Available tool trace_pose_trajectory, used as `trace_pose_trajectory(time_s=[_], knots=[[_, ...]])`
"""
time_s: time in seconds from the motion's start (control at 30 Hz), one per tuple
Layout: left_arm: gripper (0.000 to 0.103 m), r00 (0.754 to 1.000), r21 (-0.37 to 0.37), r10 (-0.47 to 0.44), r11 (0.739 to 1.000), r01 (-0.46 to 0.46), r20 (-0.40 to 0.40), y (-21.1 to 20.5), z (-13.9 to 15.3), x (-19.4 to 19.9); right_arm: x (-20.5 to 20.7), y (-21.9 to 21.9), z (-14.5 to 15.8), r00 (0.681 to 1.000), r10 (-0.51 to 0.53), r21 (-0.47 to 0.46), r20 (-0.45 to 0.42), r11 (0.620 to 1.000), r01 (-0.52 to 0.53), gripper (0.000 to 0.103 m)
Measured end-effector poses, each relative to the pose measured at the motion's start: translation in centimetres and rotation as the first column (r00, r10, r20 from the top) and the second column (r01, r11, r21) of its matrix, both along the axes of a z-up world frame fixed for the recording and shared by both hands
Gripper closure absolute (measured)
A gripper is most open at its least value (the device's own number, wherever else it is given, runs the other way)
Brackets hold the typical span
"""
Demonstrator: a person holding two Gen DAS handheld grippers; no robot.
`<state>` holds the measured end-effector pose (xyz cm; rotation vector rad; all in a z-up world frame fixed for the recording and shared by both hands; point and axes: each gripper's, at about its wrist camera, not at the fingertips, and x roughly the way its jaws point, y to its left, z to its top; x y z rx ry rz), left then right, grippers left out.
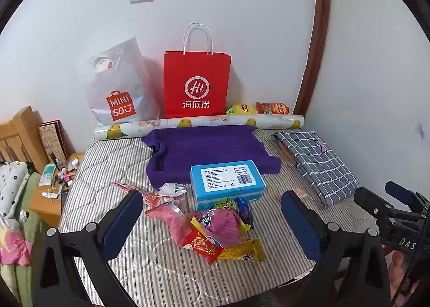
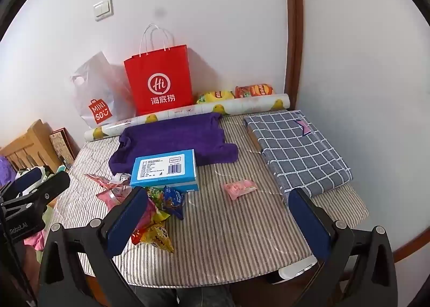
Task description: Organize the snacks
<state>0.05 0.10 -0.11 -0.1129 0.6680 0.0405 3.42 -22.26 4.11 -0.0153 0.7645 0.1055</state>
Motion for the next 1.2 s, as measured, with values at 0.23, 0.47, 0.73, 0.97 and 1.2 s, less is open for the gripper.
trace_pose_trajectory(time_s=[0.23,0.47,0.73,0.97,1.2], knots=[[0.000,1.000,0.047,-0.005,0.999,0.004,0.025,-0.9,0.4,-0.6,-1.3,-1.0,0.3,1.000,-0.002,0.029,0.021,1.000,0.001,0.000],[0.000,0.998,0.017,-0.028,0.999,0.027,0.050,-0.2,0.6,-1.6,-1.8,-0.3,0.1,1.000,-0.011,-0.008,-0.002,1.000,0.011,0.000],[0.000,0.996,0.029,-0.037,0.999,0.034,0.083,-0.7,0.9,-2.0,-1.6,-0.8,0.3,1.000,-0.012,-0.012,-0.005,1.000,0.012,0.000],[0.000,0.996,0.033,-0.037,0.999,0.034,0.078,-0.9,0.6,-2.0,-1.6,-0.8,0.1,1.000,-0.010,-0.004,-0.009,1.000,0.010,0.000],[0.000,0.999,-0.019,-0.019,1.000,0.019,0.042,-0.4,0.1,-1.7,-1.6,-0.5,-0.1,1.000,-0.009,-0.007,-0.007,1.000,0.009,0.000]])
